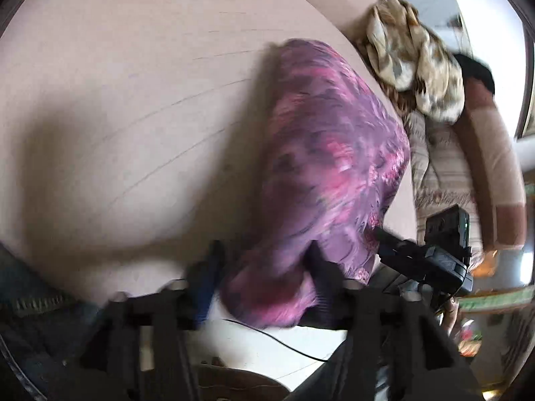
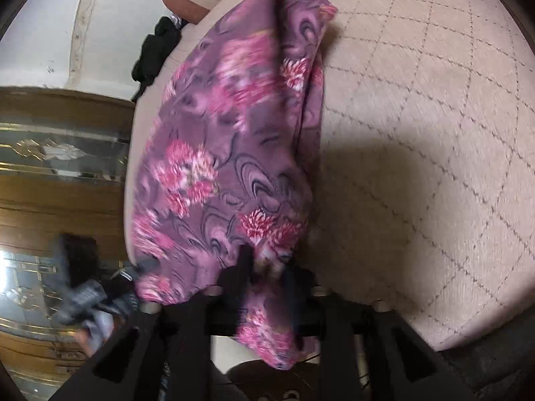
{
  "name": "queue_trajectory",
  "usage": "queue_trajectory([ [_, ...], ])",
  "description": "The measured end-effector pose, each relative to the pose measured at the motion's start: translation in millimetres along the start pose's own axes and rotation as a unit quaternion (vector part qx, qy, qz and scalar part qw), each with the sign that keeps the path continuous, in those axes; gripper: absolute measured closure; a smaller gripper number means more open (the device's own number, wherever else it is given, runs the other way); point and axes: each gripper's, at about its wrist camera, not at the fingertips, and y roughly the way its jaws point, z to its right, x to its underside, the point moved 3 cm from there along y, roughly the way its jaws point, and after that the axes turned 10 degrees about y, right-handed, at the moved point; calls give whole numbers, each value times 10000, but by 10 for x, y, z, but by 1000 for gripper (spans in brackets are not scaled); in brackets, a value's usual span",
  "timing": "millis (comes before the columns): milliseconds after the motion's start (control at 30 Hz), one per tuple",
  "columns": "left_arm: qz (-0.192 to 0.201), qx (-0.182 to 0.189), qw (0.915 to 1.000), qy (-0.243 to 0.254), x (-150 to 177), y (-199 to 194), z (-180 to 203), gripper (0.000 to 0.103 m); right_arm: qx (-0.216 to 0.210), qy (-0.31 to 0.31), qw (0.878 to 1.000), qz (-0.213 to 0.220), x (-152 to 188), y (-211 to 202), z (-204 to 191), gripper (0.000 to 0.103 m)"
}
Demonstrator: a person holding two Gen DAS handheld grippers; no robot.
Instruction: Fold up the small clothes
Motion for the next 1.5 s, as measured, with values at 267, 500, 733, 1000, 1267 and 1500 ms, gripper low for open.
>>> queue_trajectory([
  [267, 848, -195, 9930, 803, -584, -533, 416, 23, -107, -55, 9949, 1000, -412, -539, -353, 20],
  [500, 492, 36, 9971, 584, -1557, 3, 451, 23, -53, 338, 9927, 1158, -1229, -473, -339, 15],
  [733, 135, 817, 9965, -60, -1738, 739, 152, 26, 39, 459, 9906, 1289, -1359, -242, 62, 47],
  [1000, 333, 1563, 9869, -242, -1863, 440, 146, 79, -50, 61, 9935, 1137, -1518, -150, -204, 76],
  [1267, 376, 479, 9961, -633, -1856, 560, -304, 72, 302, -257, 9942, 1001, -1654, 271, -350, 55],
  [1500, 638, -20, 9966, 518, -1498, 68, 115, 38, 200, -564, 9916, 1144, -1208, 21, -599, 31],
])
